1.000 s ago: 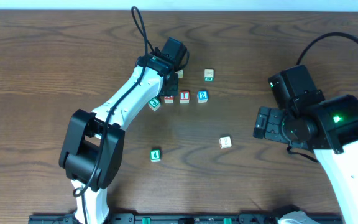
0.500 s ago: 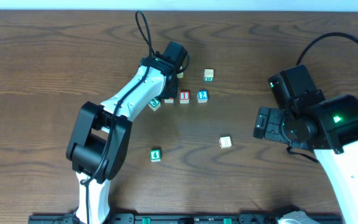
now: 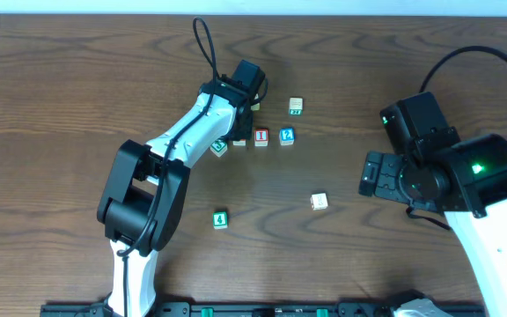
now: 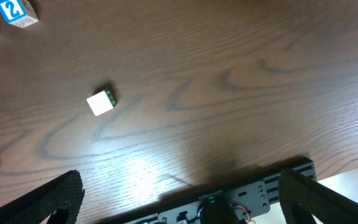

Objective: Spell out Ai2

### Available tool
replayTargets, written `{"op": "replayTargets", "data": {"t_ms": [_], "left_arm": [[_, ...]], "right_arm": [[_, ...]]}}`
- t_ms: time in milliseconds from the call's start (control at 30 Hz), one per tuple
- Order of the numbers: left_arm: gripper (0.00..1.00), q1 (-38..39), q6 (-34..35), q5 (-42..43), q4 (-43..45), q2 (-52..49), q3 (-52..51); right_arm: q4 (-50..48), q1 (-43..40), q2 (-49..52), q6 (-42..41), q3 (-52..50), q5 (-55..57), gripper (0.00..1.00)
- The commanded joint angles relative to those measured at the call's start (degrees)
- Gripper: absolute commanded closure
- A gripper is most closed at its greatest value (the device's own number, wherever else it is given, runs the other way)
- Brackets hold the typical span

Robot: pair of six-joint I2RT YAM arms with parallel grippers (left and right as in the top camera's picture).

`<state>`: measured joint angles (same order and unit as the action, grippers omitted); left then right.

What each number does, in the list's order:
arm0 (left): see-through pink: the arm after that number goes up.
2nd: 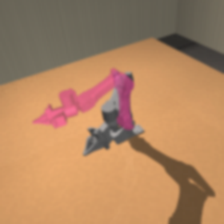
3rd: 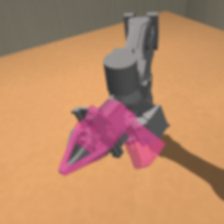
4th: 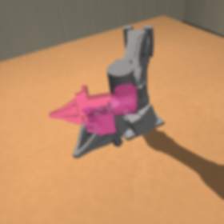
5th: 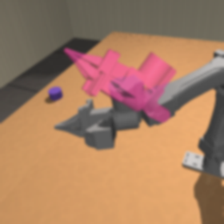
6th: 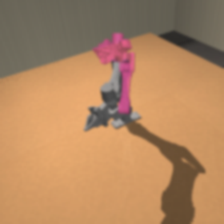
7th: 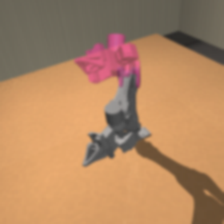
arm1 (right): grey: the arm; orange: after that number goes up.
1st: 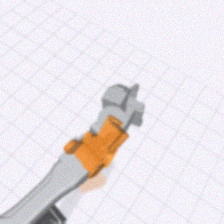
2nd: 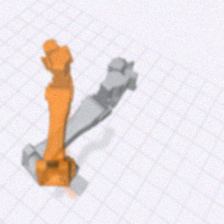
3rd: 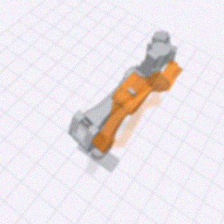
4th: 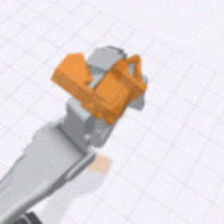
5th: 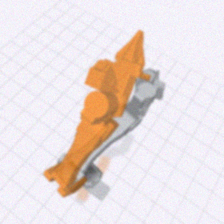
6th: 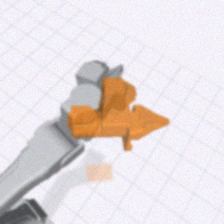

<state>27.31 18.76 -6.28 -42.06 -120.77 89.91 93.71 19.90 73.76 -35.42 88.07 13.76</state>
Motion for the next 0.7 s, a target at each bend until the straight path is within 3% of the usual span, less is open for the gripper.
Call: {"op": "replayTargets", "data": {"t_ms": [0, 667], "left_arm": [[0.82, -0.3, -0.3, 1.9, -0.1, -0.9, 0.5], [0.78, -0.3, -0.3, 3.0, 0.0, -0.9, 0.5]], "right_arm": [[0.1, 0.4, -0.3, -0.8, -0.2, 1.0, 0.01], [0.2, 0.4, -0.3, -0.8, -0.2, 1.0, 0.01]]}}
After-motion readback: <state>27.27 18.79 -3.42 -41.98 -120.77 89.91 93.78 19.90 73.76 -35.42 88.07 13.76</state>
